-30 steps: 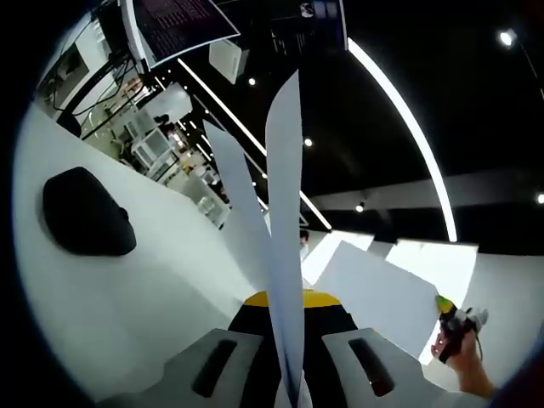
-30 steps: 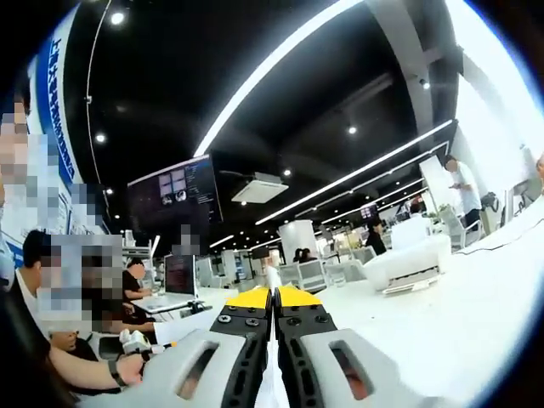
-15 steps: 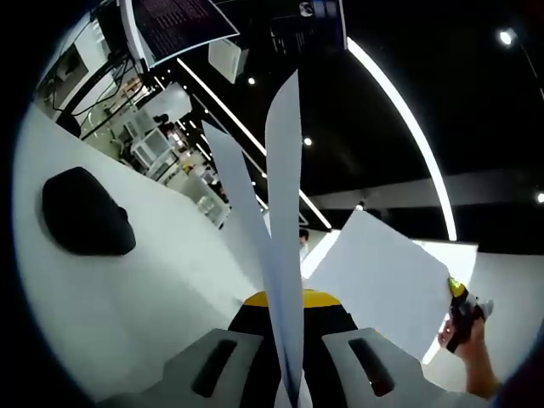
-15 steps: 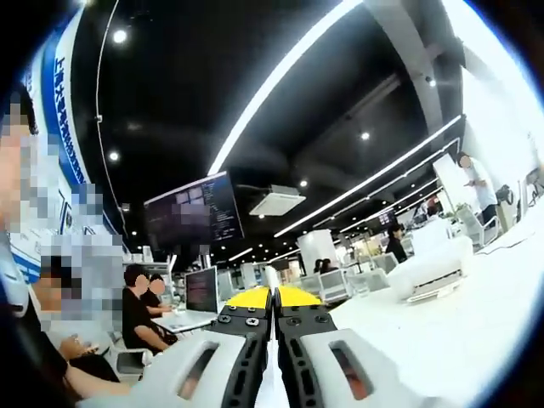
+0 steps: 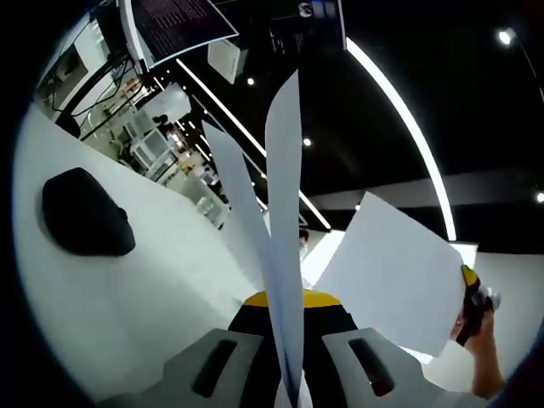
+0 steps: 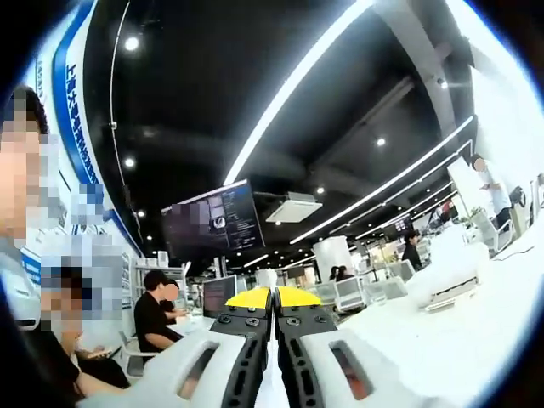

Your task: Organize the stack of printing papers by aligning and flattening the scattered papers on the table

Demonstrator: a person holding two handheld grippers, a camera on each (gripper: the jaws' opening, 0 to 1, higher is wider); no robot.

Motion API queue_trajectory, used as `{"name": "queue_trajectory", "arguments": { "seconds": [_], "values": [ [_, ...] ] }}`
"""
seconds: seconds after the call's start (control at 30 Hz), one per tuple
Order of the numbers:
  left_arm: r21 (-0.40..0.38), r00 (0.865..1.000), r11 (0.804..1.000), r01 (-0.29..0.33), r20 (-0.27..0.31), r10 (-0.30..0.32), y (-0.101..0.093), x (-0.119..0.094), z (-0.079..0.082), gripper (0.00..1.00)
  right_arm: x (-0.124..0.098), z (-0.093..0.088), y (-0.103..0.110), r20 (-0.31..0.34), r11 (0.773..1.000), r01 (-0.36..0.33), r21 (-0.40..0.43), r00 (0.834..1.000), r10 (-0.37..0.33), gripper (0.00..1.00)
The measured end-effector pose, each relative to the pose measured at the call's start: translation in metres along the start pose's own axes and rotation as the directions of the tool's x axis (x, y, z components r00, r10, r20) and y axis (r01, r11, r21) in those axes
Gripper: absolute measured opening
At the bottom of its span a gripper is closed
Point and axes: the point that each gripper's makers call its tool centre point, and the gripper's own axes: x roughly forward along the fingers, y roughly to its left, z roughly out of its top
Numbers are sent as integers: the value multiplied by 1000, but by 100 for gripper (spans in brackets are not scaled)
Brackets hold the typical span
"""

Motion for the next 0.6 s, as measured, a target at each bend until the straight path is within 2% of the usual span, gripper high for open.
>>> {"name": "queue_trajectory", "arguments": {
  "seconds": [0.3, 0.6],
  "values": [
    [0, 1000, 1000, 1, 0, -1, 0, 0, 0, 7, 6, 1, 16, 0, 999, -38, -2, 999, 38, 0],
    [1, 1000, 1000, 0, -2, 0, 1, 0, 0, 7, 12, 10, 40, 28, 991, -115, 62, 993, 113, 0]
  ]
}}
